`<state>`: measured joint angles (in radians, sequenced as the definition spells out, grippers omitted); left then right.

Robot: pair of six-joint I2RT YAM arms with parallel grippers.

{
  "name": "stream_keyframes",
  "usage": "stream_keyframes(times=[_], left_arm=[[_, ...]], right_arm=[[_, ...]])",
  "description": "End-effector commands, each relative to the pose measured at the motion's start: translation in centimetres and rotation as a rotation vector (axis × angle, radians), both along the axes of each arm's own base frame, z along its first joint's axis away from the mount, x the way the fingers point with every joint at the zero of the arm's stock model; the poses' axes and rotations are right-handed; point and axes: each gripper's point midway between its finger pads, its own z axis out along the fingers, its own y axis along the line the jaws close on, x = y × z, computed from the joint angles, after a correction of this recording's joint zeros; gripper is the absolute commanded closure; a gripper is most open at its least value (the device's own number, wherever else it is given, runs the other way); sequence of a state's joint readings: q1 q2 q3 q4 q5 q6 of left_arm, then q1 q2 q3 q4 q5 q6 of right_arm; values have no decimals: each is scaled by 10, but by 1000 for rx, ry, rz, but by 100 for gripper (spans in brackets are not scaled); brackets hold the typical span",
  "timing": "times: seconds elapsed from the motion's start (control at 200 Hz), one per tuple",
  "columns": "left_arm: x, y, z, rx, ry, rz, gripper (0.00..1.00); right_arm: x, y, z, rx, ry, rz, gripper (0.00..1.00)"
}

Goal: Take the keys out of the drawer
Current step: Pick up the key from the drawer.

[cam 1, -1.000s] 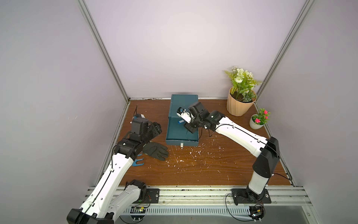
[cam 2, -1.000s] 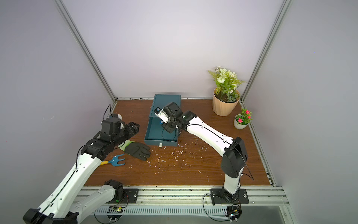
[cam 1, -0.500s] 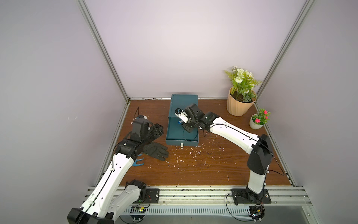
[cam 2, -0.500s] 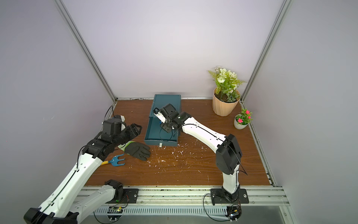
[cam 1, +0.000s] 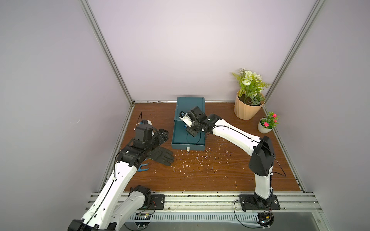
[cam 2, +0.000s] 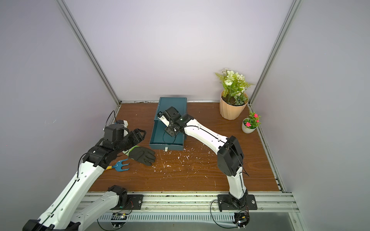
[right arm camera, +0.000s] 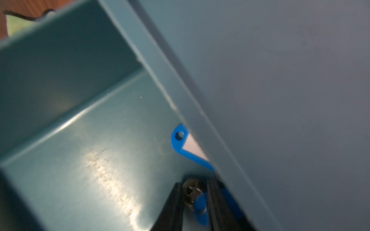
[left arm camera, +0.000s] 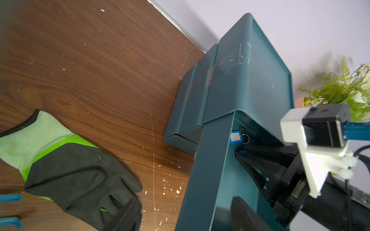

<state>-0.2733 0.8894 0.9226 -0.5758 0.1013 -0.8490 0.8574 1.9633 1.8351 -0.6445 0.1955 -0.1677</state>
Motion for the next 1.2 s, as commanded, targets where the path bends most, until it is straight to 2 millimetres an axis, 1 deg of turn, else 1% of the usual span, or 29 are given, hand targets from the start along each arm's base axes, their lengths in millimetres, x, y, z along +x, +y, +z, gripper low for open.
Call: stream_keyframes(times=[0.0,0.07,0.185,0.31,0.38,0.48,0.52,0.595,0.625,0.685,0.831,1.026,1.196], left_arm=[[1,3,-1,-4,-2,13,27],[1,3,0,-6,-6,11,26],[3,2,2,-9,-15,10,27],[3,2,3,-10,-21,6,27],[4,1,4,-11,-26,7,26],[5,1,7,-11,-32,6,27],[5,1,7,-9,-33,6,26],[5,1,8,-6,-35,4,27],[6,1,9,-5,-37,3,27],[5,2,8,-3,-34,2,27],[5,1,10,-3,-37,-3,27],[5,1,10,0,-33,-7,26],[3,1,10,2,-32,-9,26]], right_arm=[[-7,5,30,64,-7,19,79],[-8,6,37,79,-10,24,82],[-11,9,42,100,1,41,90],[-13,11,43,108,14,46,92],[-13,12,44,112,18,48,94],[-15,13,48,120,20,54,95],[-15,14,50,125,20,60,93],[-15,14,49,120,22,63,75],[-15,12,47,112,24,58,70],[-15,10,41,91,29,54,66],[-14,4,22,35,47,41,65],[-14,4,10,10,63,40,65],[-16,6,4,5,83,47,68]])
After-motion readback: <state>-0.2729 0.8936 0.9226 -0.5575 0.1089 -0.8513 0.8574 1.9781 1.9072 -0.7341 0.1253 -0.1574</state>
